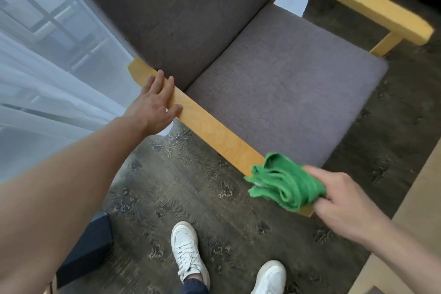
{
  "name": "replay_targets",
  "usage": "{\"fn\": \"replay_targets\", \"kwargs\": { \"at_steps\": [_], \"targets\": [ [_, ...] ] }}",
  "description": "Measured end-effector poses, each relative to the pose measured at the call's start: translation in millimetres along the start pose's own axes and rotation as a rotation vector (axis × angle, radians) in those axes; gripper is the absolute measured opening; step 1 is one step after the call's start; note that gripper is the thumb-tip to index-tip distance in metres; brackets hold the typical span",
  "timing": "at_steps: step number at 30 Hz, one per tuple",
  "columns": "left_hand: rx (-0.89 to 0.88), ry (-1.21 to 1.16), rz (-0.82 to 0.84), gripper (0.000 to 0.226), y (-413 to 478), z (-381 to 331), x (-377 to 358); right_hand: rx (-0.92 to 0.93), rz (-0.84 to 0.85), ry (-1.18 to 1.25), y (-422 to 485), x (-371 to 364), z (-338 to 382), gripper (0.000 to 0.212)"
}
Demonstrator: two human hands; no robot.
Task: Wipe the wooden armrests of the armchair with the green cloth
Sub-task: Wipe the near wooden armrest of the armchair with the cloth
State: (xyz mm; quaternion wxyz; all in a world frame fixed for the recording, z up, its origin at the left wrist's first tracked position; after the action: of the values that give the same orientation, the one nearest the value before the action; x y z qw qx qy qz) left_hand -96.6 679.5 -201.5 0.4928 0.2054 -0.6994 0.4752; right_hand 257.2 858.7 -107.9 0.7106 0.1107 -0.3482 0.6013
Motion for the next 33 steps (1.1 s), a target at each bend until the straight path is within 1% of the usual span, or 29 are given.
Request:
{"fn": "replay_targets", "kwargs": {
  "at_steps": [2,3,5,6,7,8,9,10,11,13,14,15,17,18,19,20,21,22,24,25,27,31,33],
  "targets": [
    [-0.003,-0.007,0.002,0.078,0,-1,-1,-0.096,-0.208,0.323,29,21,9,0.032],
    [-0.010,-0.011,-0.005,0.078,-1,-1,0,-0.145,-0.278,0.514,46,23,13,0.026],
    [-0.026,-0.028,-0.017,0.078,0,0,3,-0.236,-0.296,0.874,85,8,31,0.027],
    [-0.039,-0.026,-0.006,0.079,4,3,1,-0.257,-0.277,0.993,107,-3,40,0.031],
    [-0.063,-0.008,-0.001,0.081,8,7,-2,-0.259,-0.263,1.059,127,-15,46,0.036],
    [-0.092,0.027,-0.009,0.083,13,10,-5,-0.250,-0.264,1.066,147,-27,49,0.039],
    [-0.115,0.069,-0.021,0.085,16,12,-8,-0.236,-0.278,1.017,164,-37,47,0.041],
    [-0.116,0.059,-0.022,0.085,16,13,-8,-0.205,-0.295,0.900,176,-47,42,0.043],
    [-0.091,0.025,-0.011,0.082,15,12,-7,-0.144,-0.309,0.714,183,-54,37,0.045],
    [-0.058,-0.050,-0.016,0.078,9,8,-4,0.050,-0.265,0.203,184,-62,36,0.051],
    [-0.055,-0.059,-0.029,0.078,5,6,-1,0.155,-0.215,-0.053,179,-64,39,0.052],
    [-0.062,-0.061,-0.035,0.077,4,5,-1,0.242,-0.137,-0.250,175,-65,42,0.050],
    [-0.063,-0.085,-0.023,0.077,6,6,-3,0.324,0.058,-0.518,163,-64,56,0.044],
    [-0.058,-0.085,-0.014,0.077,6,7,-4,0.309,0.151,-0.598,160,-67,65,0.049],
    [-0.062,-0.078,-0.015,0.077,6,6,-4,0.259,0.221,-0.648,159,-72,75,0.059],
    [-0.066,-0.069,-0.025,0.077,5,6,-4,0.198,0.252,-0.684,161,-81,85,0.069],
    [-0.073,-0.063,-0.031,0.077,4,5,-3,0.144,0.250,-0.713,164,-93,94,0.078],
    [-0.078,-0.054,-0.030,0.077,3,4,-2,0.104,0.227,-0.723,168,-107,100,0.080],
    [-0.069,-0.039,-0.013,0.078,3,4,-2,0.065,0.118,-0.649,176,-130,103,0.066],
    [-0.061,-0.039,-0.006,0.078,4,4,-2,0.081,0.046,-0.594,178,-134,100,0.060],
    [-0.048,-0.039,0.000,0.077,2,4,1,0.156,-0.034,-0.579,170,-135,91,0.055],
    [-0.036,-0.047,0.012,0.079,0,-1,5,0.319,-0.016,-0.669,121,-135,74,0.046],
    [-0.031,-0.032,0.023,0.079,-1,-1,5,0.343,-0.012,-0.703,92,-127,58,0.045]
  ]
}}
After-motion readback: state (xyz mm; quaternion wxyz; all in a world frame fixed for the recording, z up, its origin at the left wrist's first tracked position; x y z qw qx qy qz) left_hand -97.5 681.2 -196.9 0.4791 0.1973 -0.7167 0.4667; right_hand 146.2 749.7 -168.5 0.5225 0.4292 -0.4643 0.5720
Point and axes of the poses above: each hand's wrist, its own y-axis towards the middle knuckle, its own x-axis out of the back of the hand, z = x × y, the point moved 4 cm from there along y, towards the middle knuckle, and after that the axes turned 12 degrees about x, right-handed, at the moved point
